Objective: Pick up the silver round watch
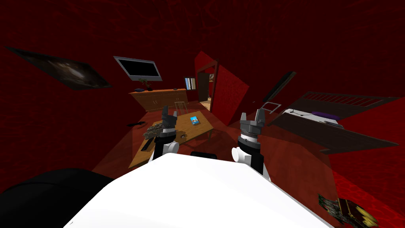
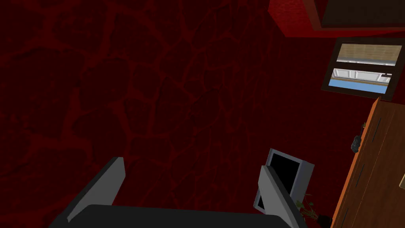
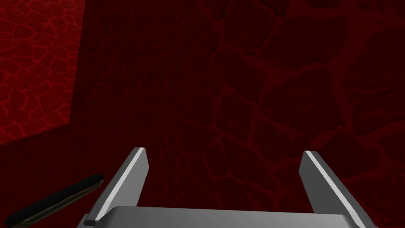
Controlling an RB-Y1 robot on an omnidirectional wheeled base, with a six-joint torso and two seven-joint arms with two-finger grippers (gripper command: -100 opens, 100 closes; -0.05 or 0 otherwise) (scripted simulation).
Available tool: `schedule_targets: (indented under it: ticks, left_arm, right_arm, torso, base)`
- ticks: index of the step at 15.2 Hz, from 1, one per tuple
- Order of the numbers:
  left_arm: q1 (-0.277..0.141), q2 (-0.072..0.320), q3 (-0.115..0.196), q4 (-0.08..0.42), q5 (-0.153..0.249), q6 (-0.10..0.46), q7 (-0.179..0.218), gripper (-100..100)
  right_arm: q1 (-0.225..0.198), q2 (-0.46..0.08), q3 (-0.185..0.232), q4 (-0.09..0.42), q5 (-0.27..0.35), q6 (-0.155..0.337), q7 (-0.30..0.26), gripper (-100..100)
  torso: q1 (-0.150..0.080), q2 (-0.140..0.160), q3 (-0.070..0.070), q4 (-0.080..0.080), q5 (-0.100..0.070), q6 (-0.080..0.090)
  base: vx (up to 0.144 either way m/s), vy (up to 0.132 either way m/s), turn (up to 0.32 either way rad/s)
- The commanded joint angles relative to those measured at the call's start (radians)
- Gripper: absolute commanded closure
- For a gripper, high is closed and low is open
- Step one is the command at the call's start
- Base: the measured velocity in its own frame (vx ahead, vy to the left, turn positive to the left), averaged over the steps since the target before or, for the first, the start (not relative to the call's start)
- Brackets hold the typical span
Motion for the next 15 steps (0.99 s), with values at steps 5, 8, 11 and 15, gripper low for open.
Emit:
schedule_targets:
  ticks: [5,8,11,15]
  left_arm:
    - [-0.024,0.108,0.003,0.052,0.022,0.035,0.030,-100]
    - [-0.055,0.158,0.006,0.119,0.051,0.080,0.068,-100]
    - [-0.080,0.178,0.009,0.174,0.076,0.117,0.100,-100]
    - [-0.124,0.192,0.014,0.262,0.118,0.182,0.156,-100]
  right_arm:
    - [0.000,0.000,0.000,0.000,0.000,0.000,0.000,0]
    - [0.000,0.000,0.000,0.000,0.000,0.000,0.000,0]
    - [0.000,0.000,0.000,0.000,0.000,0.000,0.000,0]
    - [0.000,0.000,0.000,0.000,0.000,0.000,0.000,0]
  torso:
    - [0.001,0.000,0.000,0.000,0.000,0.000]
    - [0.002,0.000,0.000,0.000,0.001,0.000]
    - [0.003,0.000,0.000,0.000,0.001,0.000]
    - [0.002,0.000,0.000,0.000,0.001,0.000]
  base:
    - [-0.002,0.007,0.005]
    - [-0.005,0.021,0.014]
    - [-0.004,0.029,0.012]
    - [-0.004,0.026,0.016]
